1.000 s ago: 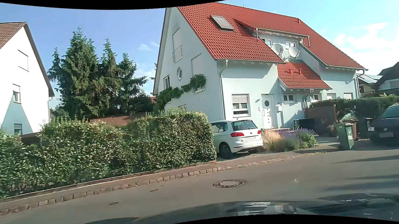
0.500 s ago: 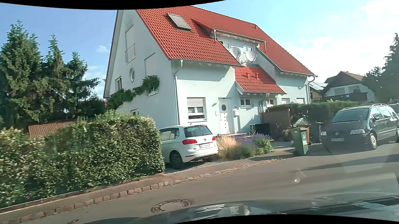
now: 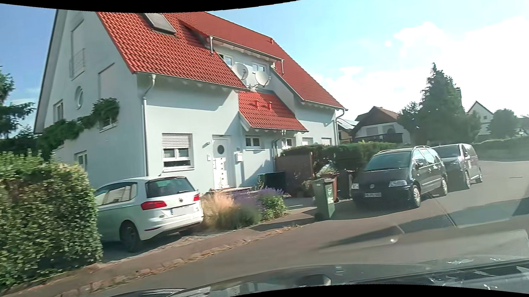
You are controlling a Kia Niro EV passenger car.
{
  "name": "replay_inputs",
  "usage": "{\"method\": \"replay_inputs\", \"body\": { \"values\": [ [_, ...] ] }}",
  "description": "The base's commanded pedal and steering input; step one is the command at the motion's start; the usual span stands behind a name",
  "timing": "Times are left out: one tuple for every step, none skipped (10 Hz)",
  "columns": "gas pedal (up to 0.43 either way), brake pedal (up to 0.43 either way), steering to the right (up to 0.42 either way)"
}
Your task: Follow the waypoints while adhering to traffic rules and regulations
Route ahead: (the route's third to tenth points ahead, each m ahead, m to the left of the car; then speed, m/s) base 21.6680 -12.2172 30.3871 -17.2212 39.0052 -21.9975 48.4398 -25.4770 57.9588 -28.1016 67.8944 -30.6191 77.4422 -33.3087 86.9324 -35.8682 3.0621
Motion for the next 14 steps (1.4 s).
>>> {"method": "replay_inputs", "body": {
  "values": [
    [0.169, 0.000, 0.664],
    [0.169, 0.000, 0.652],
    [0.169, 0.000, 0.634],
    [0.169, 0.000, 0.613],
    [0.169, 0.000, 0.592],
    [0.169, 0.000, 0.563],
    [0.169, 0.000, 0.527],
    [0.169, 0.000, 0.499],
    [0.169, 0.000, 0.460],
    [0.169, 0.000, 0.423],
    [0.169, 0.000, 0.380],
    [0.169, 0.000, 0.345],
    [0.169, 0.000, 0.306],
    [0.169, 0.000, 0.273]
  ]
}}
